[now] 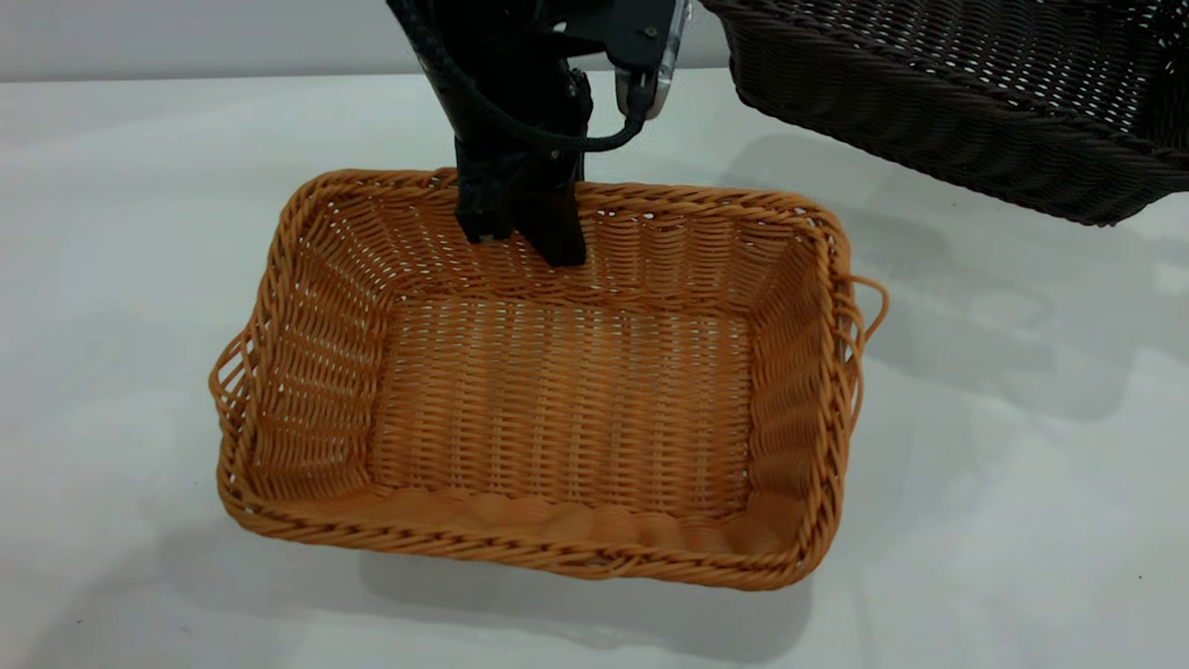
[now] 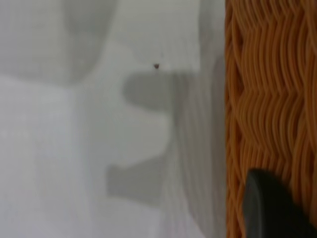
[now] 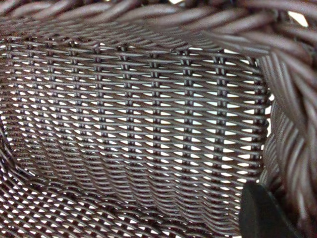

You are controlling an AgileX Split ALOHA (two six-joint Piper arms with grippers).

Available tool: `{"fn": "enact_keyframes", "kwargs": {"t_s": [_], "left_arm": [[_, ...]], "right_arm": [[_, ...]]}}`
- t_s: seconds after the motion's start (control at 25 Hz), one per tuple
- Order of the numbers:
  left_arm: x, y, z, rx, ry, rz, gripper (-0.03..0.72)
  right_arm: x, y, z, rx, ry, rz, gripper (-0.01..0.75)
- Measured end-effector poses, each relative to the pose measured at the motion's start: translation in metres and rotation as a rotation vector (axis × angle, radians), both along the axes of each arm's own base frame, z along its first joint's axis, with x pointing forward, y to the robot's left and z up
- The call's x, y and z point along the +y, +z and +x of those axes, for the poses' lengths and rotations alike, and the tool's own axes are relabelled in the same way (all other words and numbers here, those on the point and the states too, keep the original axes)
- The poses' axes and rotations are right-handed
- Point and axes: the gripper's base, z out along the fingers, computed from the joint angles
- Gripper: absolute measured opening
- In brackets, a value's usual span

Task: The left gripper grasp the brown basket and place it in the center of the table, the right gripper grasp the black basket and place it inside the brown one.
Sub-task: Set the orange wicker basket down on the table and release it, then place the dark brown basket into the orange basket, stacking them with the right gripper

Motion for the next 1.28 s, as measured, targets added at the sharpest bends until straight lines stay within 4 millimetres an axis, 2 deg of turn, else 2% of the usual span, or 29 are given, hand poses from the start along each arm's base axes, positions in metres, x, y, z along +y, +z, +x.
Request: {"fn": "enact_keyframes", "kwargs": {"t_s": [0.12, 0.36, 0.48, 0.56, 0.64, 0.72, 0.8, 0.88, 1.0, 1.12, 1.2, 1.28], "left_arm": [[0.000, -0.002, 0.001, 0.003, 0.017, 0.003, 0.190], [-0.001, -0.001, 0.003, -0.009, 0.051, -0.010, 0.445], [-0.001, 0.007, 0.007, -0.034, 0.128, -0.039, 0.525], [0.001, 0.022, 0.011, -0.057, 0.214, -0.064, 0.549], [0.012, 0.043, 0.016, -0.078, 0.315, -0.086, 0.559], [0.031, 0.067, 0.024, -0.109, 0.420, -0.098, 0.561], [0.059, 0.088, 0.033, -0.125, 0.562, -0.119, 0.561], [0.087, 0.108, 0.041, -0.142, 0.702, -0.150, 0.561], [0.130, 0.129, 0.051, -0.150, 0.909, -0.213, 0.563], [0.168, 0.138, 0.058, -0.159, 1.048, -0.245, 0.562], [0.186, 0.138, 0.061, -0.164, 1.094, -0.245, 0.562], [0.197, 0.138, 0.062, -0.167, 1.123, -0.245, 0.562]], "right_arm": [[0.001, 0.000, -0.001, 0.004, 0.009, 0.010, 0.081], [0.004, 0.000, -0.003, 0.016, 0.038, 0.027, 0.081], [0.004, 0.001, -0.003, 0.016, 0.039, 0.034, 0.081], [0.005, 0.005, -0.003, 0.008, 0.042, 0.031, 0.081], [0.007, 0.012, -0.005, -0.005, 0.057, 0.024, 0.081], [0.012, 0.021, -0.007, -0.011, 0.066, 0.027, 0.081], [0.021, 0.031, -0.008, -0.012, 0.079, 0.035, 0.081], [0.039, 0.039, -0.009, 0.005, 0.117, 0.043, 0.081], [0.080, 0.043, -0.011, 0.065, 0.205, 0.045, 0.081], [0.130, 0.041, -0.016, 0.128, 0.321, 0.036, 0.081], [0.165, 0.039, -0.022, 0.153, 0.392, 0.039, 0.081], [0.192, 0.035, -0.028, 0.174, 0.434, 0.041, 0.081]]}}
